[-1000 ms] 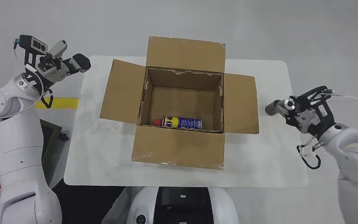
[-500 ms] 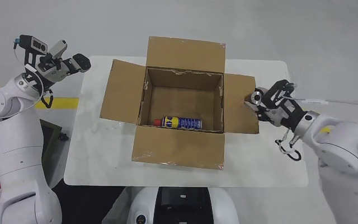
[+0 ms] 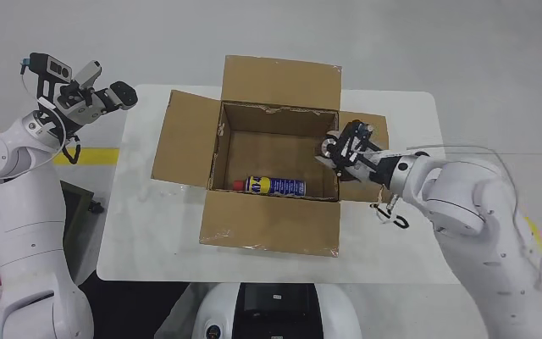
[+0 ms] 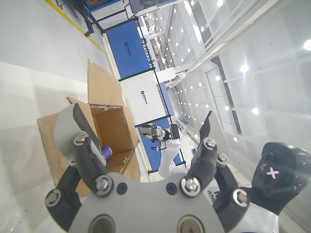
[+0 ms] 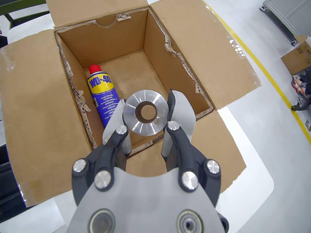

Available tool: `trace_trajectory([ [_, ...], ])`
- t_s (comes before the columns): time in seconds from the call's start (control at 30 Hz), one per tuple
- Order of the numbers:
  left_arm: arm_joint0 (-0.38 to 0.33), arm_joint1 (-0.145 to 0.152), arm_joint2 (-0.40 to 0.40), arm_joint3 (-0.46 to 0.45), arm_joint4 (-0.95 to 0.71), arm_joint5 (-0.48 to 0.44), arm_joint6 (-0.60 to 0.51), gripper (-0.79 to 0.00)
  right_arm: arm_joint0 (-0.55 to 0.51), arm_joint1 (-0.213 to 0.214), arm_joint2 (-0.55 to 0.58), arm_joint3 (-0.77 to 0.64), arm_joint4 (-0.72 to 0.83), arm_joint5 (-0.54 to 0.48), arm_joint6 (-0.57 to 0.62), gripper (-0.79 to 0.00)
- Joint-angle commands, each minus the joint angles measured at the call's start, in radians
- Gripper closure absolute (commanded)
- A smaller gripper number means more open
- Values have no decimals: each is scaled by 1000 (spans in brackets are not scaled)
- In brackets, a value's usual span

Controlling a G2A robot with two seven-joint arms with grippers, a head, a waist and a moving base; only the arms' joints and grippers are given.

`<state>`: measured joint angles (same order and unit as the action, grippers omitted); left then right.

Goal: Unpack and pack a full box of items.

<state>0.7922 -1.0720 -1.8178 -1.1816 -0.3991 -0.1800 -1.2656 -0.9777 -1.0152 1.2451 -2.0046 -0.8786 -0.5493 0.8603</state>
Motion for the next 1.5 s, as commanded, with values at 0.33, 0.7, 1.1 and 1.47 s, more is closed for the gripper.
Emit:
trace_trajectory([
  [0.33, 0, 0, 0, 0, 0, 0, 0, -785, 125, -31, -188, 92, -25, 39, -14, 0],
  [0.7, 0, 0, 0, 0, 0, 0, 0, -785, 242, -74, -339, 231, -48, 83, -24, 0],
  [1.1, 0, 0, 0, 0, 0, 0, 0, -785, 376, -136, -475, 469, -50, 132, -42, 0],
  [1.47, 0, 0, 0, 0, 0, 0, 0, -785, 442, -184, -529, 649, 37, 177, -5, 0],
])
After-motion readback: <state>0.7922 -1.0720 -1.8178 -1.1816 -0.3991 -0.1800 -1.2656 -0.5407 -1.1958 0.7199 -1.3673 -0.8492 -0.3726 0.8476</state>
